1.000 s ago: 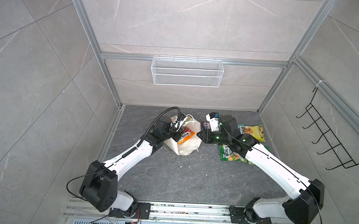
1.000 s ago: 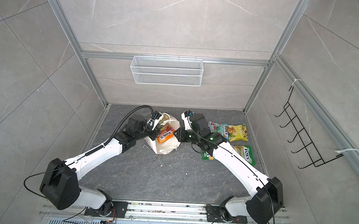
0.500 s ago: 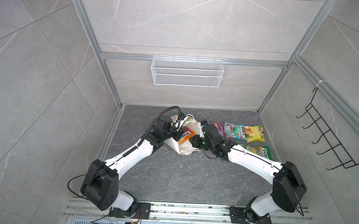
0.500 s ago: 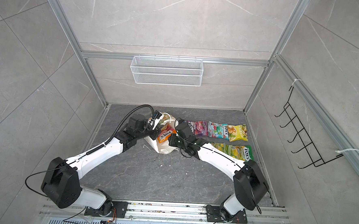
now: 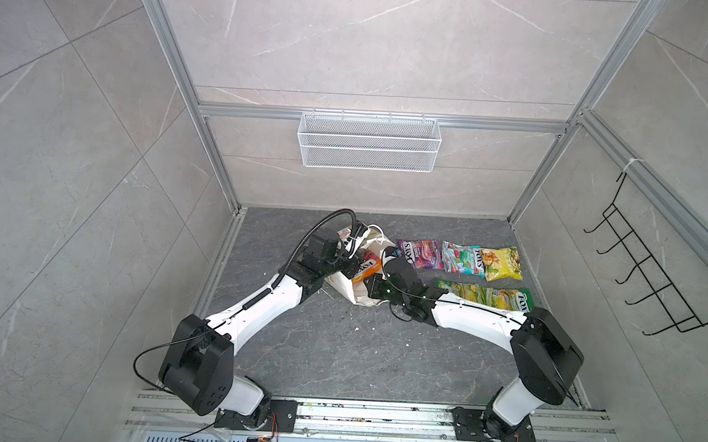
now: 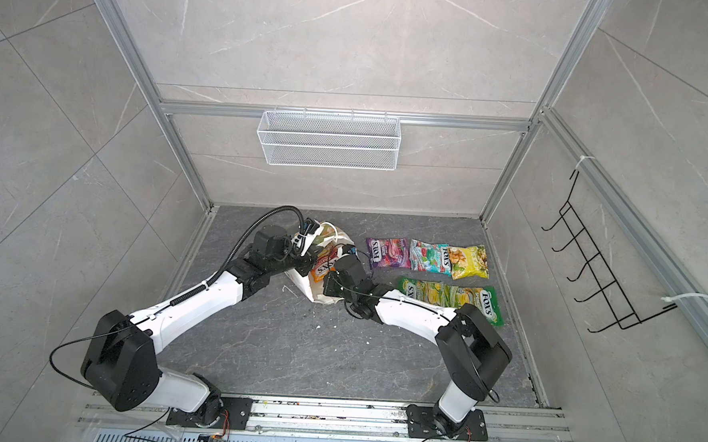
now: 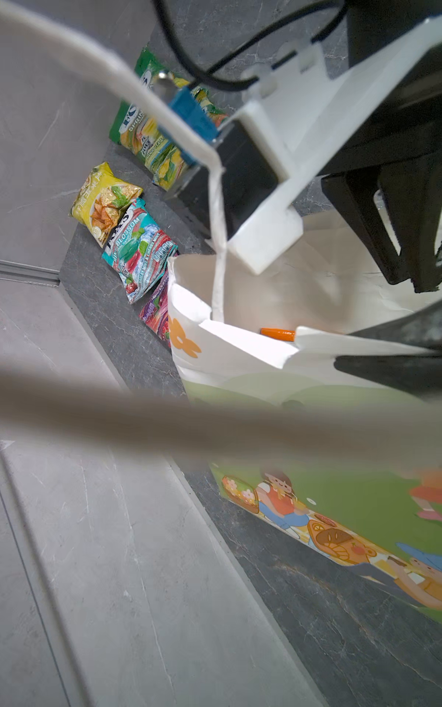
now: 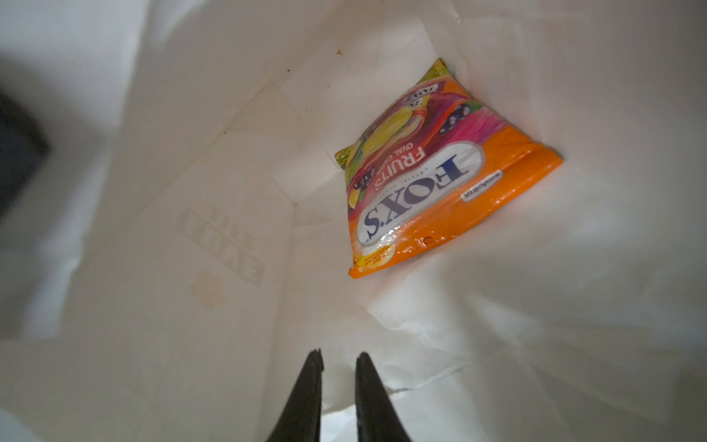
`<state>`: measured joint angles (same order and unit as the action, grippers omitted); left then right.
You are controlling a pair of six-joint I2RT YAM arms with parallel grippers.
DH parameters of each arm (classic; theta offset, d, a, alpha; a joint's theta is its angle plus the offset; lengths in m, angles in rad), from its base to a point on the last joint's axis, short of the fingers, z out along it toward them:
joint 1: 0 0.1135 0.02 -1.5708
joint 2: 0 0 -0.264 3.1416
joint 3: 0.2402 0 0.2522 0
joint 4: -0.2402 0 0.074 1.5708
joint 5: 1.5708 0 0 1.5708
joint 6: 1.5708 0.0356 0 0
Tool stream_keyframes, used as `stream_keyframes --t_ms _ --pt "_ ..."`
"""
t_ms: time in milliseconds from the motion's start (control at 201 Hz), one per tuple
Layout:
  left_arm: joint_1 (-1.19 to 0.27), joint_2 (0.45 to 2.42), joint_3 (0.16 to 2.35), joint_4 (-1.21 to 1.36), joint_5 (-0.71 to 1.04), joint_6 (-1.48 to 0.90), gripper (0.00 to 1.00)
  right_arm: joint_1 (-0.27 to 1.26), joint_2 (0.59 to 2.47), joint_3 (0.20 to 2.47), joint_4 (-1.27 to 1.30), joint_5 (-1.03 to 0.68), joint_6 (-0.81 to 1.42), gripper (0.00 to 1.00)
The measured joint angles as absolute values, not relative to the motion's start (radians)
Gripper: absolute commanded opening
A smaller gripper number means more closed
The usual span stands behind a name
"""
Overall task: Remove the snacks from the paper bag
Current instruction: 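Move the right gripper over the bag opening and lower it inside, then reach down into the bag and close the right gripper on the orange packet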
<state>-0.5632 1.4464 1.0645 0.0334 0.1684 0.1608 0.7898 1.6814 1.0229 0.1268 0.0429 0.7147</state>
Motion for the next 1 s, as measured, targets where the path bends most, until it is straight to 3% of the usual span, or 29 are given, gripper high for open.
stream_keyframes --t_ms 299,587,995 --pt "-0.564 1.446 1.066 0.033 0.182 0.157 0.0 0.792 1.773 1.071 0.089 0.117 0.744 0.23" --pt "-0.572 1.443 1.066 0.033 0.194 0.156 0.0 0.785 1.858 1.163 0.031 0.147 0.822 0.33" --pt "-0.577 1.442 1.066 0.031 0.213 0.156 0.0 0.773 1.943 1.242 -0.011 0.173 0.937 0.34"
